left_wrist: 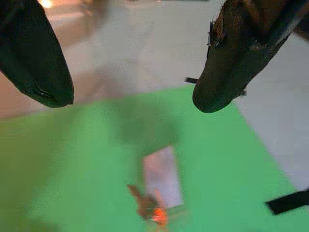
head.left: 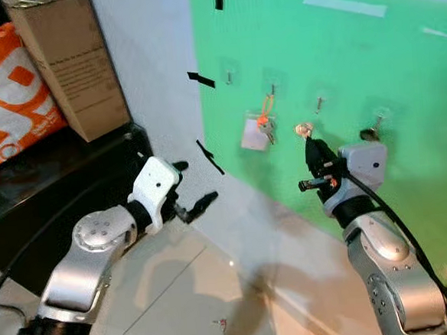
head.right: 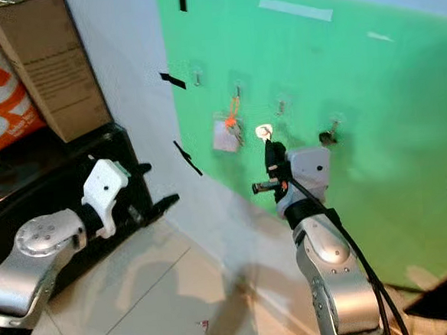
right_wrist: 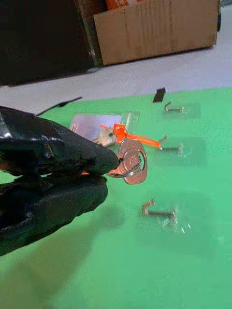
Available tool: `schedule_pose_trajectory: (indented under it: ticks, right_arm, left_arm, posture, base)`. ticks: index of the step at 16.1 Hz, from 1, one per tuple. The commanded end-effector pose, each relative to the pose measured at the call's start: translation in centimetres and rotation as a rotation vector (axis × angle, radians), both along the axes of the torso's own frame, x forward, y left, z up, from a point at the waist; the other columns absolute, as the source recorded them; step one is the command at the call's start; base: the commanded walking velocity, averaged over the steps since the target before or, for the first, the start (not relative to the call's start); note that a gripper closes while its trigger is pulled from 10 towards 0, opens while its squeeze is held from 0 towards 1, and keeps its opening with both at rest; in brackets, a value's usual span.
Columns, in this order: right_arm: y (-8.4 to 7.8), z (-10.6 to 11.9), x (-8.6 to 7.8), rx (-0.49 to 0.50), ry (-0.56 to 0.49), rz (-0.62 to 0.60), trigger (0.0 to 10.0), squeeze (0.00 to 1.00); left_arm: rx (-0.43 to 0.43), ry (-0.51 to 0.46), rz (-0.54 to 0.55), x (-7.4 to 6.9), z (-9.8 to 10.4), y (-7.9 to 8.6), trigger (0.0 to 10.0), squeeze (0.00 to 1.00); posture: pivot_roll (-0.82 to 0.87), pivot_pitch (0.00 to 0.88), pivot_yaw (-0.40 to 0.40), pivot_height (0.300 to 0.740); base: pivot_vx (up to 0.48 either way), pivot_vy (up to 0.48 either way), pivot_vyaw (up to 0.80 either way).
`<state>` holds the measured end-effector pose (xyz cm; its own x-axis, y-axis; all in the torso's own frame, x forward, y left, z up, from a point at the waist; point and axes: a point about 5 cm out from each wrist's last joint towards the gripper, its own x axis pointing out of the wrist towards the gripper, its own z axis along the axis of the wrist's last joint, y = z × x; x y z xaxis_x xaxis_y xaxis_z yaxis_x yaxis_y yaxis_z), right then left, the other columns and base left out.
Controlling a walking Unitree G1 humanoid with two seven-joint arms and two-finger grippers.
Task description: Hang keys on a hook
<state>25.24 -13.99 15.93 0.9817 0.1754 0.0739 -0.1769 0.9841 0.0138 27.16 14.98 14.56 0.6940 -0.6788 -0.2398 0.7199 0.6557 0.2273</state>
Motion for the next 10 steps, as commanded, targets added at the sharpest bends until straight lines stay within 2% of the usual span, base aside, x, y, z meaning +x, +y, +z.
schedule_pose_trajectory:
  ticks: [1, 5, 10]
  right_arm:
    - [0.2, 1.2, 0.3, 0.002, -0.029, 0.017, 10.0, 0.00]
    - [0.8, 2.6, 0.8, 0.017, -0.047, 0.066, 10.0, 0.00]
    - [1.4, 3.4, 1.8, -0.021, -0.050, 0.145, 10.0, 0.00]
  left_arm:
    - [0.002, 0.018, -0.060, -0.5, 0.1, -0.5, 10.0, 0.00]
    - [-0.002, 0.036, -0.094, -0.9, 0.2, -0.5, 10.0, 0.00]
    - [0.003, 0.039, -0.101, -0.8, 0.3, -0.6, 10.0, 0.00]
  posture:
    - [-0.12, 0.000, 0.021, 0.732]
    - [-0.11, 0.000, 0.019, 0.732]
    - [-0.11, 0.000, 0.018, 0.732]
  base:
    - [0.000, 0.000, 0.00]
    - [0.000, 0.000, 0.00]
    - [0.000, 0.000, 0.00]
